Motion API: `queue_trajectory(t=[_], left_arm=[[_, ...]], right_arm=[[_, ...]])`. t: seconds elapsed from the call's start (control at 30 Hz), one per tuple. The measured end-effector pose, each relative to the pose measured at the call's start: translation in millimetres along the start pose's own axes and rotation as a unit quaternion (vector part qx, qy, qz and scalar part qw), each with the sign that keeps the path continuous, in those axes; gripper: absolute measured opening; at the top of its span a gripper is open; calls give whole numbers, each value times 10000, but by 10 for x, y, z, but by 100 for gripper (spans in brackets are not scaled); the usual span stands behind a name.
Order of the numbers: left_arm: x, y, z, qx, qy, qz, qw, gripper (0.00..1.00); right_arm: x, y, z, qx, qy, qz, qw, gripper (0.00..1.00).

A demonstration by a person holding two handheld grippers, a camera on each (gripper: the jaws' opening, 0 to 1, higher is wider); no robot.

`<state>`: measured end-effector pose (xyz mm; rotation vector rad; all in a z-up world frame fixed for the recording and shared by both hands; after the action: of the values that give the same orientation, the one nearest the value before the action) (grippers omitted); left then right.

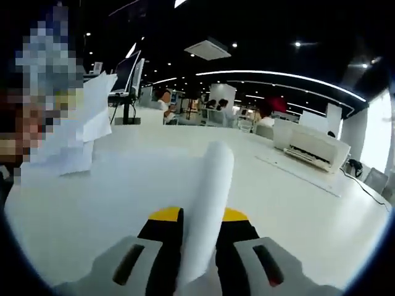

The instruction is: Organize the stack of printing papers by aligning and flattening the scattered papers on the table

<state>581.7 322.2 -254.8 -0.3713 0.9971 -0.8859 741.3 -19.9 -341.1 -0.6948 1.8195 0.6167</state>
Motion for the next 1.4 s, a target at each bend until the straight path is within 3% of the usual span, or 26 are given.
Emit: queue_trajectory(t=[0.17, 0.37, 0.6, 0.73, 0.77, 0.9, 1.2, 1.4], left_arm=[[1, -7, -1, 18, 1, 12, 10000, 7], [3, -7, -1, 18, 10, 19, 10000, 7], [1, -19, -6, 24, 2, 26, 10000, 8], [1, -23, -7, 26, -2, 18, 10000, 8], [-1, -20, -7, 25, -4, 20, 10000, 8], [-1, -18, -5, 25, 0, 10, 10000, 8], [-7, -5, -2, 23, -12, 3, 10000, 8], [-6, -8, -1, 24, -14, 0, 10000, 8]], right_arm=[[-13, -41, 2, 81, 33, 183, 9998, 16], [2, -129, -45, 197, 196, 947, 9951, 24], [8, -102, -100, 291, 200, 963, 9947, 16], [-64, -158, -180, 581, -31, 568, 9967, 10], [-93, -204, -208, 649, -152, 710, 9953, 9], [-189, -236, -301, 354, -567, 1492, 9865, 8], [-204, -164, -321, 190, -621, 1718, 9830, 7], [-250, -215, -377, 135, -851, 2020, 9756, 11]])
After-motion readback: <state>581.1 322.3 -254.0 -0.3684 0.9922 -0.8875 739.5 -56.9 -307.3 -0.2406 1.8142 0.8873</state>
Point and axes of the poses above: the point that each gripper's makers call its tool centre point, and the gripper's own axes: z roughly forward along the fingers, y roughly to its left, x roughly out of its underside, the point moved 3 cm from there along -z, roughly backward along the fingers, and after that the axes turned 14 degrees about z, right-handed, at the moved point
